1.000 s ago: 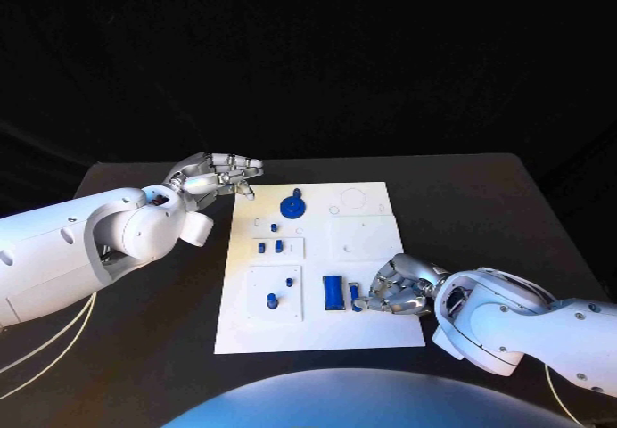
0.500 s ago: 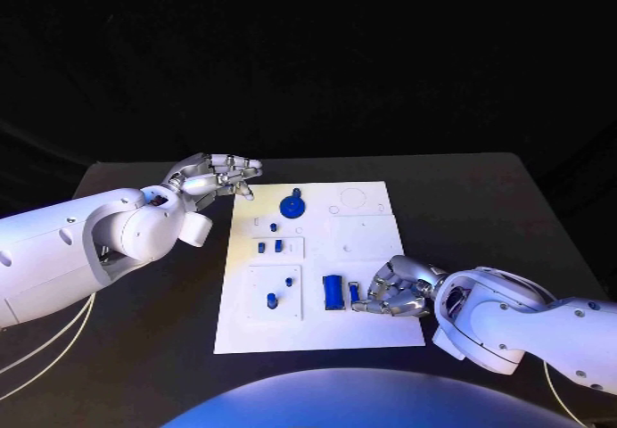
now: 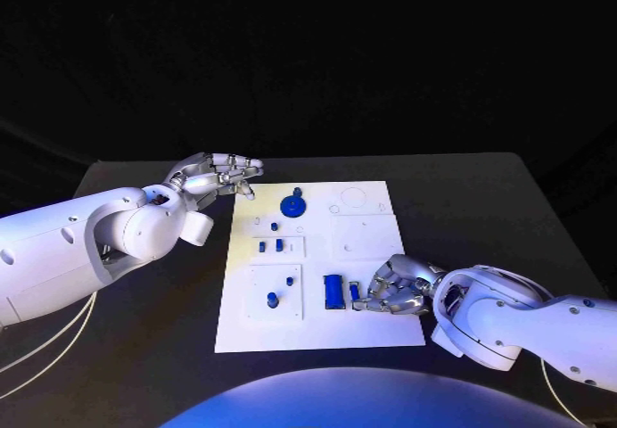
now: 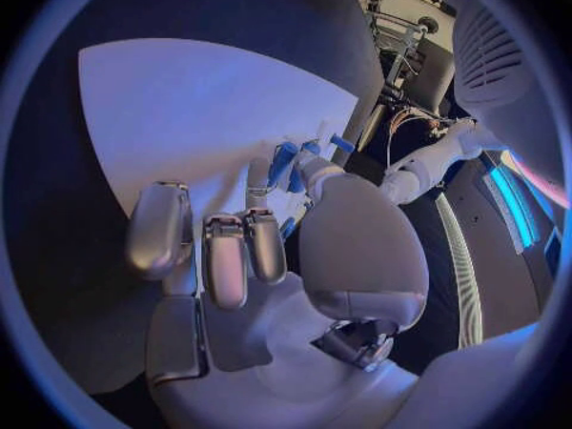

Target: Assemble the parts on the task board

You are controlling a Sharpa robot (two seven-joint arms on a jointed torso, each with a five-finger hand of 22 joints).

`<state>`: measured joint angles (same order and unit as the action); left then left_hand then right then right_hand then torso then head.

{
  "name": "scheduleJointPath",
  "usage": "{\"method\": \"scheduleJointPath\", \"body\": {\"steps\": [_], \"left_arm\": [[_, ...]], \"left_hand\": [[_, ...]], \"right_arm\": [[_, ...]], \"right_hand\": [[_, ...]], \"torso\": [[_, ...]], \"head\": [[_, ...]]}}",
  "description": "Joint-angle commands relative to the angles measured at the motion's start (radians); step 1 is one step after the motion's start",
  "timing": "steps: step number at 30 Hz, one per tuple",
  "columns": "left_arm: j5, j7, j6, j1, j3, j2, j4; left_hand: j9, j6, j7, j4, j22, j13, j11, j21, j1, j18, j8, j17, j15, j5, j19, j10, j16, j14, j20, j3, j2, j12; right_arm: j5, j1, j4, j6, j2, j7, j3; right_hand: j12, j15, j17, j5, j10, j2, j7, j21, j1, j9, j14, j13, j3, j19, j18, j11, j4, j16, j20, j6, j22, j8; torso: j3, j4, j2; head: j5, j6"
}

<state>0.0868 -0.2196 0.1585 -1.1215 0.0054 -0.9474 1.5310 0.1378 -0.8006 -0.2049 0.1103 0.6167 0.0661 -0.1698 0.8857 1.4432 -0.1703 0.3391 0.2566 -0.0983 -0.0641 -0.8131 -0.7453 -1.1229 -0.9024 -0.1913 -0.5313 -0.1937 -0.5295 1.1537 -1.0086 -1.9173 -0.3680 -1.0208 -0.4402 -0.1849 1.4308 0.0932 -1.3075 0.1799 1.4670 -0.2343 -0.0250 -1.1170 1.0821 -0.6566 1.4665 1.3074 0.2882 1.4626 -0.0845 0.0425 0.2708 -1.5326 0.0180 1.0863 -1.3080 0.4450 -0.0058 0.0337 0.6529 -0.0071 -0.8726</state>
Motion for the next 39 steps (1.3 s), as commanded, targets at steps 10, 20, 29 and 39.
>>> {"method": "scheduleJointPath", "body": {"steps": [10,20,29,39], "left_arm": [[0.0,-0.005,-0.014,-0.001,0.0,0.002,0.001],[0.0,-0.005,-0.015,-0.001,0.0,0.003,0.001],[0.0,-0.004,-0.015,-0.001,0.0,0.003,0.001],[0.0,-0.004,-0.016,0.0,0.0,0.003,0.001]], "left_hand": [[-0.001,0.005,-0.023,0.005,-0.001,0.0,-0.001,-0.006,-0.007,-0.013,0.006,-0.002,0.0,0.001,-0.005,0.006,0.006,-0.002,-0.002,0.004,0.0,-0.006],[-0.001,0.005,-0.023,0.005,-0.002,0.0,-0.002,-0.006,-0.008,-0.013,0.006,-0.002,0.0,0.001,-0.005,0.007,0.006,-0.002,-0.002,0.004,0.001,-0.007],[-0.001,0.005,-0.023,0.005,-0.002,0.0,-0.002,-0.006,-0.008,-0.013,0.006,-0.002,0.0,0.001,-0.005,0.007,0.006,-0.002,-0.002,0.004,0.001,-0.007],[-0.001,0.005,-0.023,0.007,-0.002,0.0,-0.002,-0.008,-0.008,-0.013,0.006,-0.003,0.0,0.001,-0.006,0.007,0.005,-0.002,-0.002,0.003,0.003,-0.007]], "right_arm": [[0.007,0.001,0.012,-0.02,0.015,0.01,0.0],[0.013,0.001,0.057,-0.019,0.043,0.014,0.0],[0.022,0.0,0.07,-0.034,0.052,0.029,0.001],[0.016,0.0,0.055,-0.065,0.047,0.056,0.001]], "right_hand": [[0.008,0.004,-0.171,0.0,0.069,0.011,-0.004,-0.007,0.006,0.001,0.086,0.201,-0.014,0.012,0.014,-0.001,0.011,-0.007,-0.003,0.003,-0.168,-0.006],[0.014,0.007,-0.176,0.003,0.071,0.036,0.001,-0.014,0.065,0.003,0.087,0.204,-0.01,0.014,0.015,0.002,-0.001,-0.009,-0.005,0.005,-0.17,-0.007],[0.02,0.008,-0.177,0.003,0.073,0.046,0.002,-0.015,0.104,0.005,0.087,0.207,0.001,0.014,0.015,0.004,-0.006,-0.009,-0.006,0.006,-0.17,-0.01],[0.018,0.007,-0.177,0.001,0.072,0.038,-0.001,-0.014,0.084,0.007,0.087,0.206,-0.017,0.014,0.015,0.002,0.016,-0.009,-0.006,0.008,-0.17,-0.01]], "torso": [[0.001,0.0008,0.0],[0.0001,-0.0011,0.0],[0.0001,0.0009,-0.001],[0.0011,0.0018,0.0]], "head": [[-0.001,0.002],[-0.002,0.0],[0.001,0.0],[0.001,0.003]]}}
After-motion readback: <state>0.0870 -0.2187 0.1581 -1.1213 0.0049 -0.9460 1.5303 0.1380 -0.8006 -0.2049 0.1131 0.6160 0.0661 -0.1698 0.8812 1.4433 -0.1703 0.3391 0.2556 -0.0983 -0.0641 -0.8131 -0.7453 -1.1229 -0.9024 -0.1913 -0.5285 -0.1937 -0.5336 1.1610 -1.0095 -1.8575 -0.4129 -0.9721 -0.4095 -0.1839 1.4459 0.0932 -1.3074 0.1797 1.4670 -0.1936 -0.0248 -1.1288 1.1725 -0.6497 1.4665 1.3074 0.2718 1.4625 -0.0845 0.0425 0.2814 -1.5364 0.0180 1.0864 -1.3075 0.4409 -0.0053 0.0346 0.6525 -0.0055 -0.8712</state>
